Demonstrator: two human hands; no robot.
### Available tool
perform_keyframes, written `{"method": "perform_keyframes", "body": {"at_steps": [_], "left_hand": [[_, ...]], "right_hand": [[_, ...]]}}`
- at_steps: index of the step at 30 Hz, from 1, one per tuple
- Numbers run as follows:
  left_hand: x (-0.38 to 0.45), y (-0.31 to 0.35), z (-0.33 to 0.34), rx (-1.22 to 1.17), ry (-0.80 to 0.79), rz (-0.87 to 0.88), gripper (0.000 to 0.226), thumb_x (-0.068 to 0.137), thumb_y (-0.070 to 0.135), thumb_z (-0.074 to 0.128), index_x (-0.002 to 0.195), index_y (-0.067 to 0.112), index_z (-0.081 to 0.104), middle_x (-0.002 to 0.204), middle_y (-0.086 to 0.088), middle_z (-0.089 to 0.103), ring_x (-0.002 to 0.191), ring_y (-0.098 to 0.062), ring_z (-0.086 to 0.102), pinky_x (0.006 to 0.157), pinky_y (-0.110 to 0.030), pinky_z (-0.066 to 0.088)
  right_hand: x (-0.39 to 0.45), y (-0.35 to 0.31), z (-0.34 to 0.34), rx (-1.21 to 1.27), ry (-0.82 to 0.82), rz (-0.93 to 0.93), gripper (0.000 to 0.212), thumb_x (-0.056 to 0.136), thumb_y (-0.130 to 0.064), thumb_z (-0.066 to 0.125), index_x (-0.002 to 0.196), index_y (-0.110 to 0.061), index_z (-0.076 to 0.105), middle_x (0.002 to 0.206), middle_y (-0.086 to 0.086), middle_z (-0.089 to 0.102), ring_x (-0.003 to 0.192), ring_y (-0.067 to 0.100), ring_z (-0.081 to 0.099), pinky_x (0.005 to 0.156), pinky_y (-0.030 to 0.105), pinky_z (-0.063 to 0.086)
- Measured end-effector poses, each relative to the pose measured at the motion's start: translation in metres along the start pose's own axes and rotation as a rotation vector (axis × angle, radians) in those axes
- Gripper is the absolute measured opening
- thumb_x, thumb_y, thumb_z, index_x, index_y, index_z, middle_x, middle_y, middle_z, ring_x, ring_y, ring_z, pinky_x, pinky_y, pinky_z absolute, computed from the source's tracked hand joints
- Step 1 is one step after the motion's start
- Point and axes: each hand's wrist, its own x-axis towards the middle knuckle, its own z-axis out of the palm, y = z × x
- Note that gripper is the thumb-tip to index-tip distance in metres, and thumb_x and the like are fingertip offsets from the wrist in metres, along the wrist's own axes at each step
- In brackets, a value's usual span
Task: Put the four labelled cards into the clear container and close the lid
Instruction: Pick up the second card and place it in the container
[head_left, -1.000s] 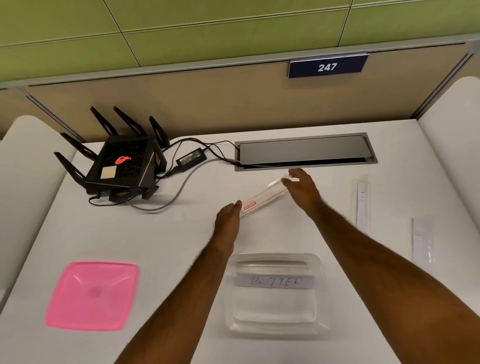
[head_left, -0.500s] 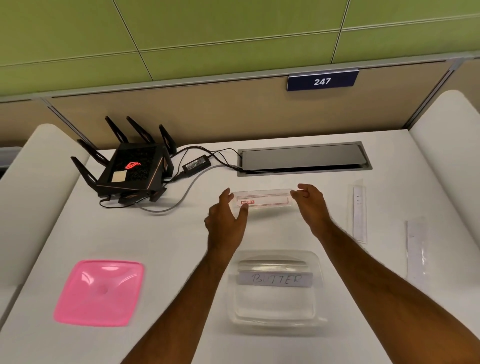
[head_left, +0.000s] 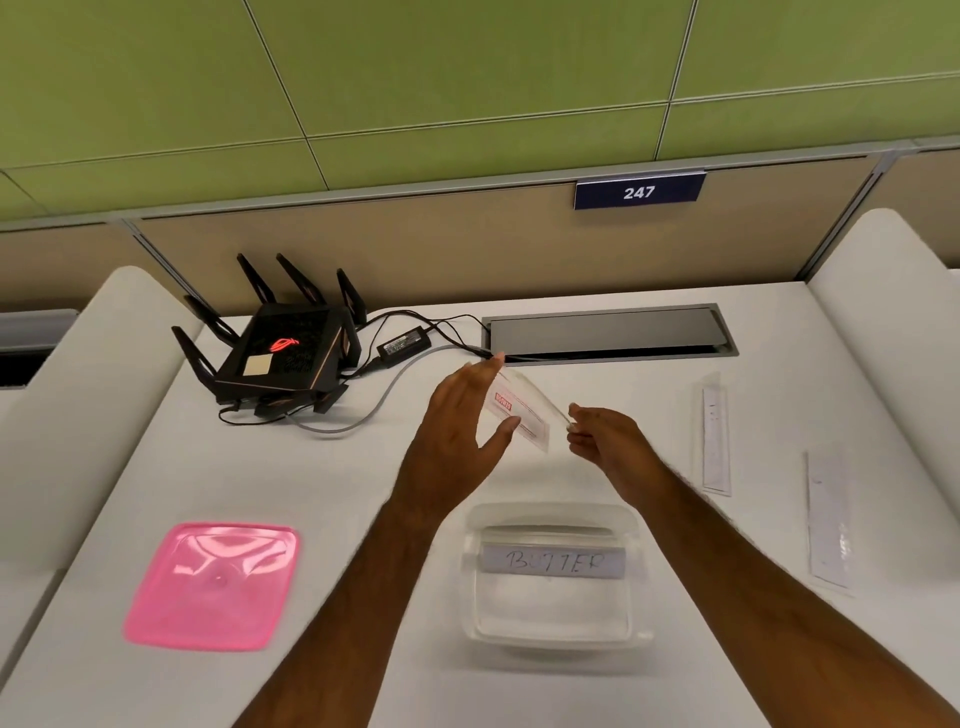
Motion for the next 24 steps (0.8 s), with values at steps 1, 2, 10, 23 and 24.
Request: {"method": "perform_keyframes", "body": {"at_steps": [1,2,10,23,24], "left_hand": [[0.002,0.001,-0.002,-0.008,-0.007,0.021,0.069,0.096,0.043,0.059,0.154,0.027,0.027,0.155,0.005,0.039,0.143,-0.013,0.034,0.113,-0.037,0.041],[0.005,0.002,-0.003,-0.016,-0.006,0.041,0.070,0.096,0.043,0.059,0.155,0.028,0.025,0.158,0.010,0.035,0.144,-0.007,0.030,0.116,-0.033,0.036],[0.026,0.012,-0.016,-0.090,-0.009,0.171,0.072,0.097,0.042,0.062,0.156,0.035,0.022,0.154,0.016,0.035,0.140,0.009,0.026,0.110,-0.005,0.021],[0.032,0.027,-0.010,-0.646,-0.077,-0.179,0.080,0.076,0.050,0.083,0.144,0.043,0.042,0.129,0.023,0.059,0.123,-0.005,0.057,0.096,-0.016,0.049],[0.030,0.027,-0.009,-0.672,-0.103,-0.204,0.074,0.077,0.049,0.082,0.141,0.043,0.047,0.131,0.025,0.059,0.123,-0.003,0.056,0.097,-0.017,0.049]], "right_hand": [[-0.002,-0.001,0.003,-0.008,-0.008,0.012,0.039,0.093,-0.030,0.072,0.117,-0.001,0.066,0.104,0.018,0.067,0.096,0.027,0.066,0.099,0.042,0.056],[-0.005,-0.001,0.006,-0.015,-0.022,0.026,0.039,0.093,-0.030,0.072,0.118,-0.001,0.066,0.106,0.020,0.068,0.098,0.029,0.067,0.099,0.043,0.056],[-0.019,-0.002,0.020,0.014,-0.171,0.126,0.042,0.093,-0.035,0.071,0.117,-0.001,0.069,0.112,0.023,0.069,0.105,0.035,0.069,0.097,0.043,0.057],[-0.031,0.002,0.047,0.183,-0.350,0.233,0.037,0.083,-0.019,0.079,0.114,-0.001,0.073,0.121,0.032,0.067,0.113,0.040,0.068,0.093,0.042,0.058],[-0.033,0.001,0.048,0.203,-0.373,0.236,0.039,0.079,-0.018,0.081,0.113,-0.001,0.074,0.121,0.032,0.067,0.114,0.040,0.068,0.094,0.042,0.058]]}}
